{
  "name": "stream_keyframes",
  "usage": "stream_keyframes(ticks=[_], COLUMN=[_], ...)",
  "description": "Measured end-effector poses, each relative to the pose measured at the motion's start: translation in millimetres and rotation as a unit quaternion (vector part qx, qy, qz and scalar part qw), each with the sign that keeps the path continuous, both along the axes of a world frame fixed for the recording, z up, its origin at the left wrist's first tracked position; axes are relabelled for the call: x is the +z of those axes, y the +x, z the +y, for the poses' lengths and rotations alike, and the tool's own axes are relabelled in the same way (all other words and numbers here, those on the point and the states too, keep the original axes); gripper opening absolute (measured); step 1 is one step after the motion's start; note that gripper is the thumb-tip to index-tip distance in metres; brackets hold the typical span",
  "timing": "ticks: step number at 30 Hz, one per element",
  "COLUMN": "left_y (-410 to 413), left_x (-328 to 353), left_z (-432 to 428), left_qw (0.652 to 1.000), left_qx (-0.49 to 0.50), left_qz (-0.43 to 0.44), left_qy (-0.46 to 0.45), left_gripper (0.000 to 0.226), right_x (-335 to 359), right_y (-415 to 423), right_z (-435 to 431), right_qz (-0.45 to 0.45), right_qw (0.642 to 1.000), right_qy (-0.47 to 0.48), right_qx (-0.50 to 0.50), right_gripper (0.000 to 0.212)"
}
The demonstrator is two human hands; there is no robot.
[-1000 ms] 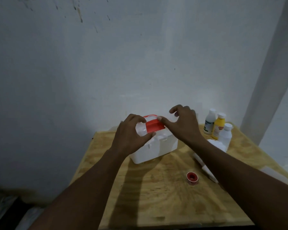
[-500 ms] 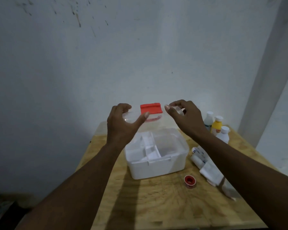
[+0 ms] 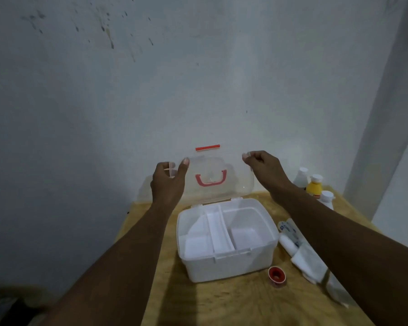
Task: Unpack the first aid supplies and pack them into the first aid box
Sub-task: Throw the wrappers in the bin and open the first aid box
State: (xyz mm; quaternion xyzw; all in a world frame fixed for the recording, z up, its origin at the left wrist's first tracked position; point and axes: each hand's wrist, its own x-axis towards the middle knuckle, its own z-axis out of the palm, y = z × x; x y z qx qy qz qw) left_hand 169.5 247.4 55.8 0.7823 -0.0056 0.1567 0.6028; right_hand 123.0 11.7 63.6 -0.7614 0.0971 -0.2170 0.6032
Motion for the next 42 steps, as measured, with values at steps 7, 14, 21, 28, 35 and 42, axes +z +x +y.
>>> stream_keyframes(ticks=[7,14,21,28,35,42], left_y=[5.3,3.6,6.0,-15.0,-60.5,-86.5], left_x=[-21.6,-47.2,-49.1,-42.1,-42.7,-50.9], left_z=[5.9,5.4,6.3,20.6,28.1,27.3], left_qw=[0.994,0.971,0.958,0.955,0.963,0.973], left_qx=[-0.068,-0.126,-0.143,-0.127,-0.111,-0.099], left_qz=[0.081,0.197,0.248,0.257,0.242,0.203], left_qy=[0.007,0.04,0.036,0.072,0.047,0.043], left_gripper=[0.082,0.078,0.081,0.08,0.067,0.029], right_x=[-24.3,-51.5,-46.6,-41.0,-40.6,-46.7], right_y=[2.1,-0.3,-2.2,-30.2,-69.4,-90.2], right_z=[3.0,1.6,-1.3,-8.9,1.5,14.3], right_qz=[0.073,0.158,0.19,0.193,0.126,0.106], right_qw=[0.996,0.986,0.981,0.98,0.977,0.967], right_qy=[0.045,0.044,0.044,-0.015,-0.136,-0.207], right_qx=[0.03,0.005,-0.02,-0.044,-0.103,-0.107], right_gripper=[0.046,0.048,0.032,0.026,0.023,0.023])
